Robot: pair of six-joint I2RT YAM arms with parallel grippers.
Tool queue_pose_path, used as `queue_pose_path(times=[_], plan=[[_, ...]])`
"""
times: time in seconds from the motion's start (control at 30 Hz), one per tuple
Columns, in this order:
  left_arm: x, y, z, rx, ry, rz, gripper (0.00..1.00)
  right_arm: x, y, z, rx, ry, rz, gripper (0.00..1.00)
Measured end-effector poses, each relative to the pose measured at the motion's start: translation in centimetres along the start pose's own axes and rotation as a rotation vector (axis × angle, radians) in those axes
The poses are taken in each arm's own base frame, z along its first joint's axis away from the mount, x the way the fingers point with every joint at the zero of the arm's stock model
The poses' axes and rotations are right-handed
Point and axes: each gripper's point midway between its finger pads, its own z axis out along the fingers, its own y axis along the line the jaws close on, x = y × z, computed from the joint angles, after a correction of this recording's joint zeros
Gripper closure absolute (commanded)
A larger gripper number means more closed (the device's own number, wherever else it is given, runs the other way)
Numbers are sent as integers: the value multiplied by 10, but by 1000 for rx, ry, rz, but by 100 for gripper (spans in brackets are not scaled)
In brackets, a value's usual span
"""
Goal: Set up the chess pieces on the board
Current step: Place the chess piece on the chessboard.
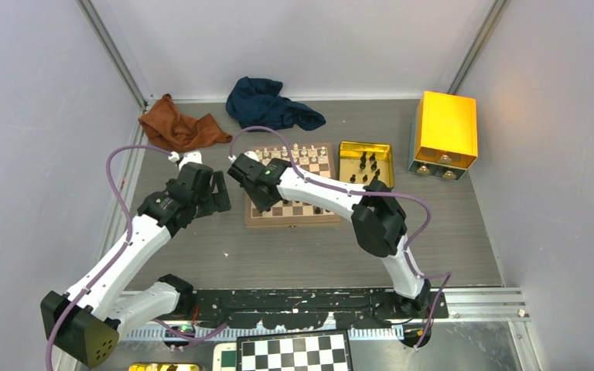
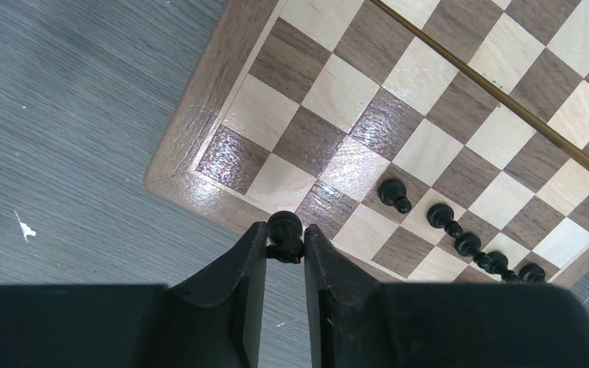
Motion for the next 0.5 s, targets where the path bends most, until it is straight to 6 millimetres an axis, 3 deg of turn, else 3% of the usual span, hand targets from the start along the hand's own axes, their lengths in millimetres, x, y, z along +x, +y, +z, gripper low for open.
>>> queue_pose_path(times=[0.5], plan=[[2,2,2,-6,5,-1,3,13,3,16,0,48,-13,99]])
